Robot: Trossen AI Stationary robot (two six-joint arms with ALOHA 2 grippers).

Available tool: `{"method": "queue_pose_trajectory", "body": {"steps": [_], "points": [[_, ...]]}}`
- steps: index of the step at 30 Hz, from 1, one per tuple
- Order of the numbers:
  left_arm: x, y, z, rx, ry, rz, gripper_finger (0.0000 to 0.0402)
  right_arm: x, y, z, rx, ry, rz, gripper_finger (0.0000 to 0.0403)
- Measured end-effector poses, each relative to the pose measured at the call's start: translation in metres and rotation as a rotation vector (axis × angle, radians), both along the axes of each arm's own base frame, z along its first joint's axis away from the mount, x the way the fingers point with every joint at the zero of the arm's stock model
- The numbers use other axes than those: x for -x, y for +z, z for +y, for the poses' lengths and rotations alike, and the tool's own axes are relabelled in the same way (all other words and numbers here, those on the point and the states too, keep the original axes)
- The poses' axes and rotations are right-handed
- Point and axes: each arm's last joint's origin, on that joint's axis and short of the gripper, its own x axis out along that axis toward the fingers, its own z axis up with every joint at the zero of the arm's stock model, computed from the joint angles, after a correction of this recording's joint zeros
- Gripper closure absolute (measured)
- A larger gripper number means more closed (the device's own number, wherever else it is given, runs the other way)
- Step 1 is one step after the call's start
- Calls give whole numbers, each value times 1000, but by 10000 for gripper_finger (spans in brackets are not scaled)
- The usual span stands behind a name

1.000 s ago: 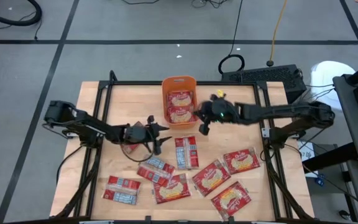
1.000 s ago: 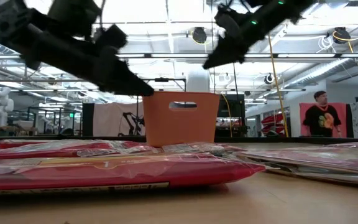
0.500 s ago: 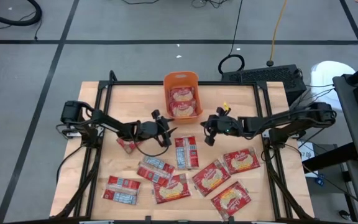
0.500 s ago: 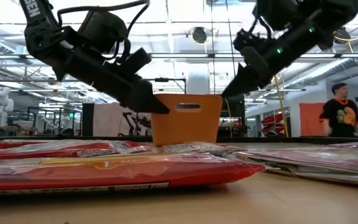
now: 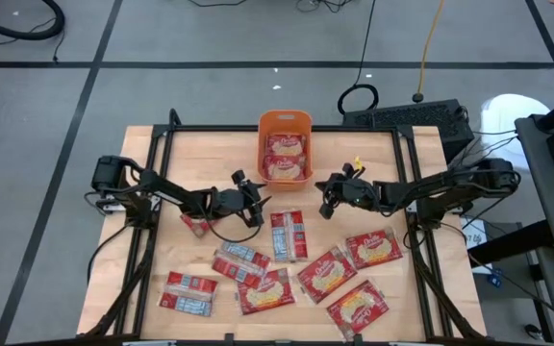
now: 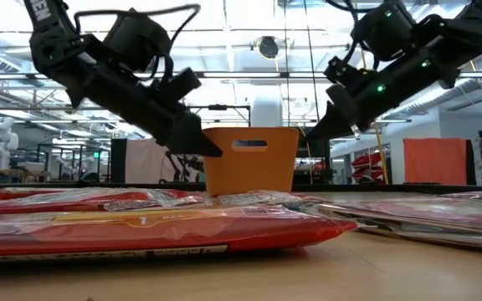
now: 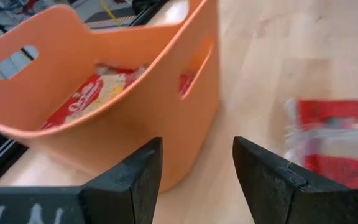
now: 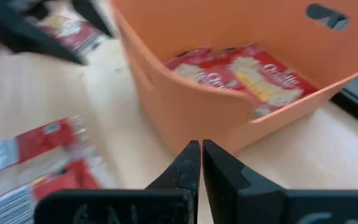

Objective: Sort popcorn bags into baskets
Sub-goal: Adjust orange bin on the table

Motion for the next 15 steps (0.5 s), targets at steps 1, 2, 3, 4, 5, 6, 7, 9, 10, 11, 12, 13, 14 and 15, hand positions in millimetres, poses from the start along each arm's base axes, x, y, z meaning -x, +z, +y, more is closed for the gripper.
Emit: {"method": "queue_pose_trajectory", "body": {"steps": [1,2,3,4,5,6,7,9,10,11,12,13,14,15], "points": [[0,3,-3,6,-9,-11,202,-1,0,-4,4,-9,-8,392],[1,6,-6,11,-17,-18,202,-2,-1,-7,9,-20,-12,392],[3,9,-10,17,-26,-21,202,-3,-2,-10,16,-29,-15,392],[4,13,-14,24,-30,-28,202,-4,-4,-13,15,-26,-14,392],[5,17,-16,26,-31,-36,202,-5,-6,-16,9,-10,-16,392],[8,21,-19,24,-35,-34,202,-7,-7,-18,0,9,-31,392],[11,26,-22,23,-39,-30,202,-10,-9,-20,-9,28,-49,392],[16,34,-26,20,-38,-28,202,-13,-14,-22,-19,44,-64,392],[19,37,-26,23,-33,-18,202,-15,-17,-23,-19,44,-64,392],[23,40,-27,24,-25,-5,202,-17,-19,-23,-18,42,-66,392],[26,43,-28,28,-16,2,202,-17,-21,-24,-18,42,-69,392],[29,45,-27,33,-5,10,202,-18,-22,-24,-17,40,-71,392],[32,46,-27,39,8,24,202,-18,-23,-24,-18,40,-72,392],[34,46,-26,47,19,38,202,-18,-23,-24,-17,37,-70,392]]}}
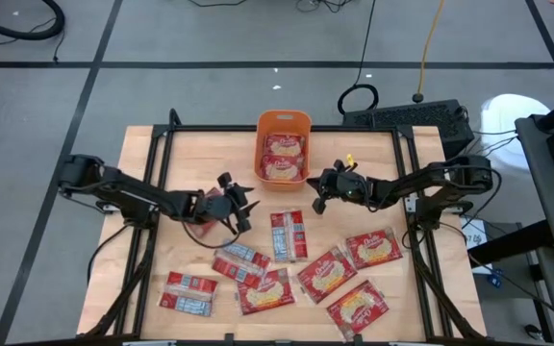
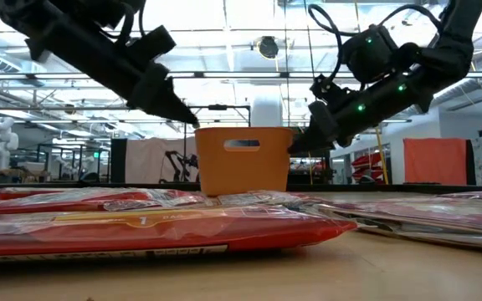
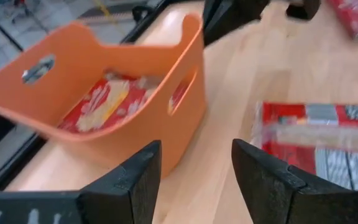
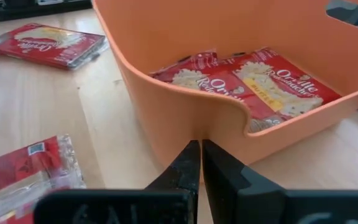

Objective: Sort popcorn bags into baskets
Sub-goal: Adjust orange bin on the table, then put the red popcorn bag into the orange bin

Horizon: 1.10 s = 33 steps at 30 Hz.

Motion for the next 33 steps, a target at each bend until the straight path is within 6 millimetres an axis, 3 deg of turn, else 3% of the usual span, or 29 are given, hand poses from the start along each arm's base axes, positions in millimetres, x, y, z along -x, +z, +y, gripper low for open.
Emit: {"method": "queue_pose_trajectory", "body": {"steps": [8,17,23,33], "points": [[13,-7,0,87,71,89,202,0,5,-8,56,-36,-33,392],[21,-13,-24,166,47,119,202,1,8,-3,41,-24,-29,392],[33,-17,-39,217,52,176,202,6,22,23,-39,39,-42,392],[46,-13,-68,245,26,185,202,24,37,84,-208,189,-49,392]]}}
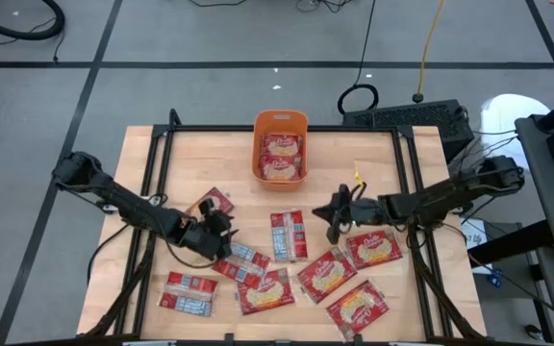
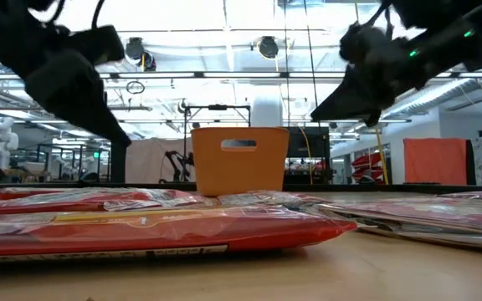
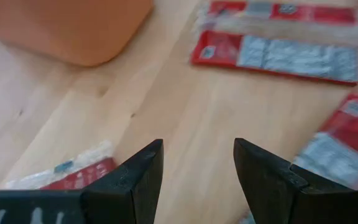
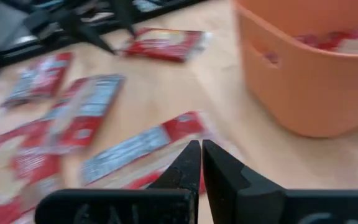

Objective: Sort popcorn bags into baskets
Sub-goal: Put the red popcorn bag into the orange bin

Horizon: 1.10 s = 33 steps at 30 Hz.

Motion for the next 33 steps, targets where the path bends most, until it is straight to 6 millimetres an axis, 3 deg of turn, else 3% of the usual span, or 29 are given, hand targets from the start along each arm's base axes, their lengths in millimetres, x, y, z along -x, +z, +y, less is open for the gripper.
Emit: {"method": "queue_pose_trajectory", "body": {"steps": [6,10,24,33], "points": [[0,20,-20,-79,-86,16,202,9,16,14,55,106,-61,392],[5,25,-23,-118,-108,85,202,13,25,16,99,138,-92,392],[37,15,-31,-44,-33,280,202,20,17,21,103,186,7,392],[57,8,-47,-91,-106,367,202,22,17,30,78,222,2,392]]}}
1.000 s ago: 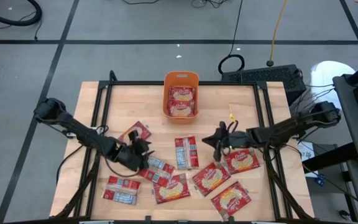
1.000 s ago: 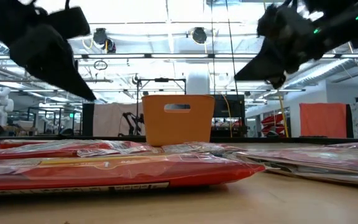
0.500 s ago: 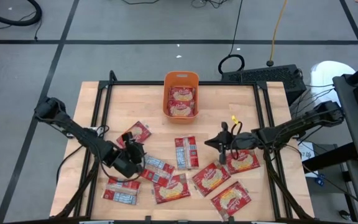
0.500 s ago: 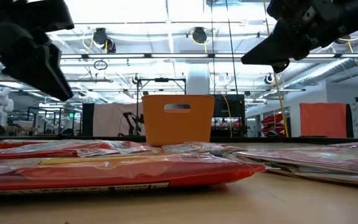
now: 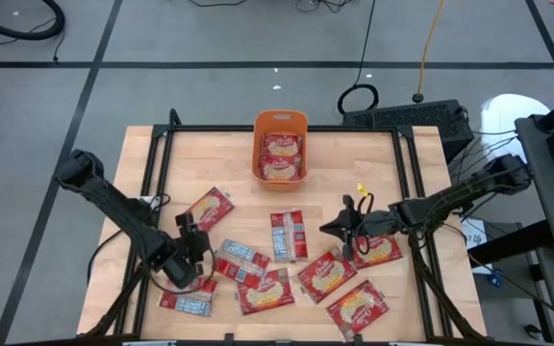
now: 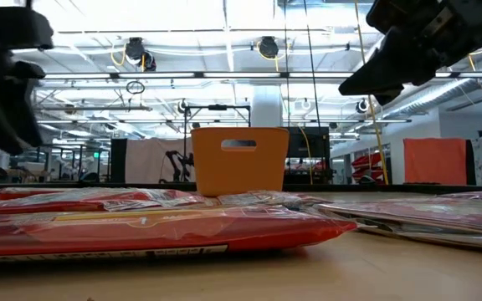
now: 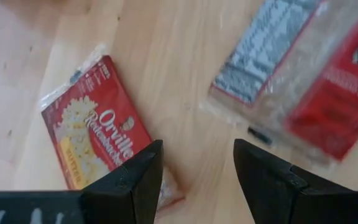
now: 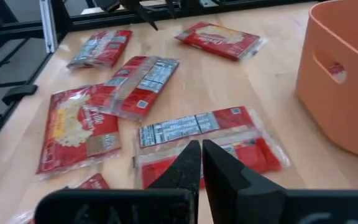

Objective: Sort popcorn bags into baskets
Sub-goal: Put the red popcorn bag into the orange bin

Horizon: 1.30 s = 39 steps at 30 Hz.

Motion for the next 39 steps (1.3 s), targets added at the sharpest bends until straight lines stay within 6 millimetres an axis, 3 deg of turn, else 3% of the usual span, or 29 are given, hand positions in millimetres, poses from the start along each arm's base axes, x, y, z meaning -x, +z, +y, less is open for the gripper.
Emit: {"method": "queue_pose_trajectory", "body": {"steps": [18,26,32,35,39], "points": [[16,-44,-13,-198,-105,282,202,1,1,5,9,-6,-9,392],[12,-64,-13,-359,-128,311,202,1,1,5,23,1,-9,392],[10,-69,-11,-424,-147,299,202,1,1,5,45,10,-8,392],[9,-70,-8,-422,-145,318,214,1,1,4,54,-1,-10,392],[10,-74,-2,-415,-128,339,264,2,0,4,59,-10,-7,392]]}}
